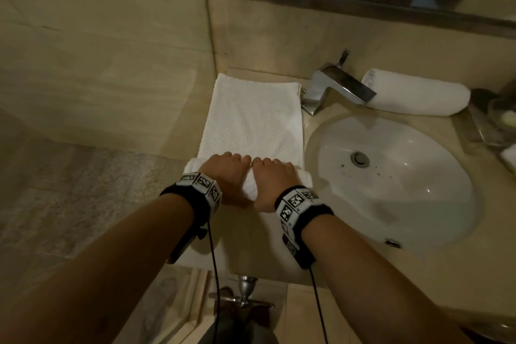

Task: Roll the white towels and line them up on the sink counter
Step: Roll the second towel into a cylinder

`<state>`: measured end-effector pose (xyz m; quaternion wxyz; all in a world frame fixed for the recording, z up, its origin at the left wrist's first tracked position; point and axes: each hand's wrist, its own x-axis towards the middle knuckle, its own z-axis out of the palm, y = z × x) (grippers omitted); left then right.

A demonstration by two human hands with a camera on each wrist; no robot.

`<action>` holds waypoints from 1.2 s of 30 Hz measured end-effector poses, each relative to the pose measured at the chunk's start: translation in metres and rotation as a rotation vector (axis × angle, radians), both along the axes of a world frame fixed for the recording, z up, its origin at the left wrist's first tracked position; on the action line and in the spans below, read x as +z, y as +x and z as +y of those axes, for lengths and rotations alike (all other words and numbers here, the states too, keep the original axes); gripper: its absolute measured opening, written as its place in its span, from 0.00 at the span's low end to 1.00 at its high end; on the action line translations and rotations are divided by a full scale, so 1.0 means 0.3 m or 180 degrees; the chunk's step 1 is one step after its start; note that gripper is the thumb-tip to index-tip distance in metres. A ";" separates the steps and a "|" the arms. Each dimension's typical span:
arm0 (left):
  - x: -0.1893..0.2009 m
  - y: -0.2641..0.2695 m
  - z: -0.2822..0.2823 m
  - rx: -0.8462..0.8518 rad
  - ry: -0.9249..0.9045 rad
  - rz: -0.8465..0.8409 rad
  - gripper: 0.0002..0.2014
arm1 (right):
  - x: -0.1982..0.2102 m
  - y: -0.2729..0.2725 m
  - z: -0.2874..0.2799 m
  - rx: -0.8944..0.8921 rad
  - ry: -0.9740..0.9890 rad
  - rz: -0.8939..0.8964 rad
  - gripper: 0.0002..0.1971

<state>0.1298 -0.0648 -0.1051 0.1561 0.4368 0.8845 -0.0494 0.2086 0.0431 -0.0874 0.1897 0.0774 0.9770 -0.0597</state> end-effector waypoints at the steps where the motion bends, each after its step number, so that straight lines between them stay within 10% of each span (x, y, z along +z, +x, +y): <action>1: 0.000 0.008 0.000 0.0002 -0.0016 -0.0030 0.39 | 0.005 0.000 0.000 -0.0053 -0.0047 -0.0072 0.37; 18: 0.015 0.104 -0.046 0.0014 0.0096 -0.0212 0.40 | -0.036 0.158 -0.090 -0.0153 0.0281 0.0389 0.39; 25: -0.044 0.131 -0.072 -0.0363 0.0703 0.0909 0.21 | -0.003 0.038 -0.002 -0.0214 -0.0220 0.0045 0.29; 32: 0.001 0.055 0.008 0.0003 0.0237 0.0102 0.37 | -0.044 0.144 -0.050 0.0013 0.0517 0.0524 0.41; 36: -0.016 0.109 -0.053 -0.0252 0.0685 0.0571 0.24 | -0.033 0.089 -0.038 -0.0126 0.0352 0.0433 0.34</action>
